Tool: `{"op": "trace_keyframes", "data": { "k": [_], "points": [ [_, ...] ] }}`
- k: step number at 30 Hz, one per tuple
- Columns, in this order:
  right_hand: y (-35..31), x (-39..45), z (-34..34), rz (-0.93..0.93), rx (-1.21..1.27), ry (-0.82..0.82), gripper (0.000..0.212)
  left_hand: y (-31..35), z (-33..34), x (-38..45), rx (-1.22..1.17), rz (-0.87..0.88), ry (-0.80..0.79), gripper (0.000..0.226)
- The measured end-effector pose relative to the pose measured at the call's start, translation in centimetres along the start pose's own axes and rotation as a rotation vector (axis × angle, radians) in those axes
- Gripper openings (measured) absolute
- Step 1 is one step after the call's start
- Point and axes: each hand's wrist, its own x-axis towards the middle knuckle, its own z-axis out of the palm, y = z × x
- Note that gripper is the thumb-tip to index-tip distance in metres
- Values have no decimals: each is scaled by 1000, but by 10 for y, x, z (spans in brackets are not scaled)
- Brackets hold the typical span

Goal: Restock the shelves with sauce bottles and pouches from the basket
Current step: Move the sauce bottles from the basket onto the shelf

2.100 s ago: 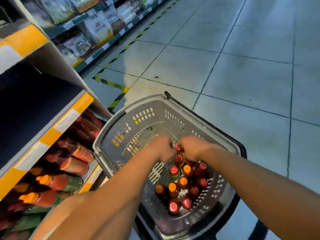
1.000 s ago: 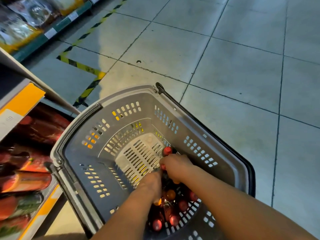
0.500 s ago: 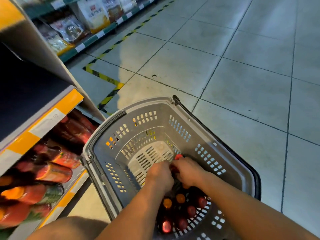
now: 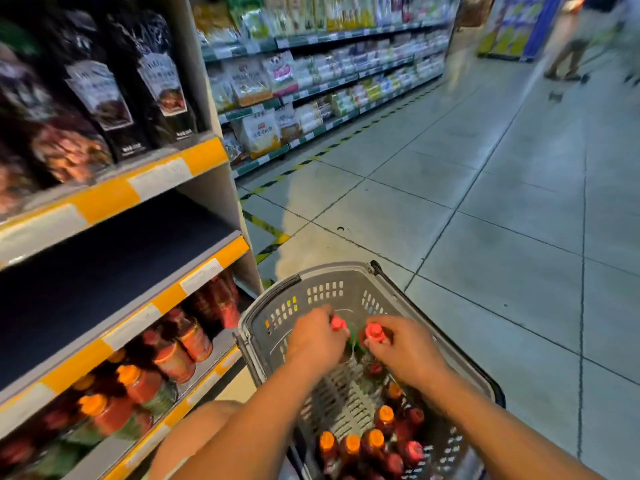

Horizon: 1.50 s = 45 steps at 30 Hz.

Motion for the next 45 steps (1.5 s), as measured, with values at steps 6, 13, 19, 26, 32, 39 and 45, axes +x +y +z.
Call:
{"op": "trace_keyframes", "data": {
  "k": [6, 13, 19, 26, 32, 39, 45],
  "points": [
    [-92, -12, -48, -96, 136, 109, 37, -22, -117, -63, -103, 186, 298, 13],
    [-228, -30, -46, -301, 210, 95, 30, -93, -238, -174, -245, 181, 584, 7],
    [-337, -52, 10, -551, 316, -94, 25, -187, -300, -273, -250, 48, 754, 12],
    [-415, -67, 113, -603, 282, -362, 28, -291, -317, -354, -102, -144, 765, 19],
    [-433, -64, 205, -461, 206, -530, 16, -362, -283, -366, -36, -274, 722, 23],
    [-423, -40, 277, -425, 48, -564, 4, -416, -228, -326, -171, -424, 646, 30],
    [-409, -23, 321, -368, 3, -602, 6, -442, -200, -274, -357, -505, 619, 26]
  ]
}}
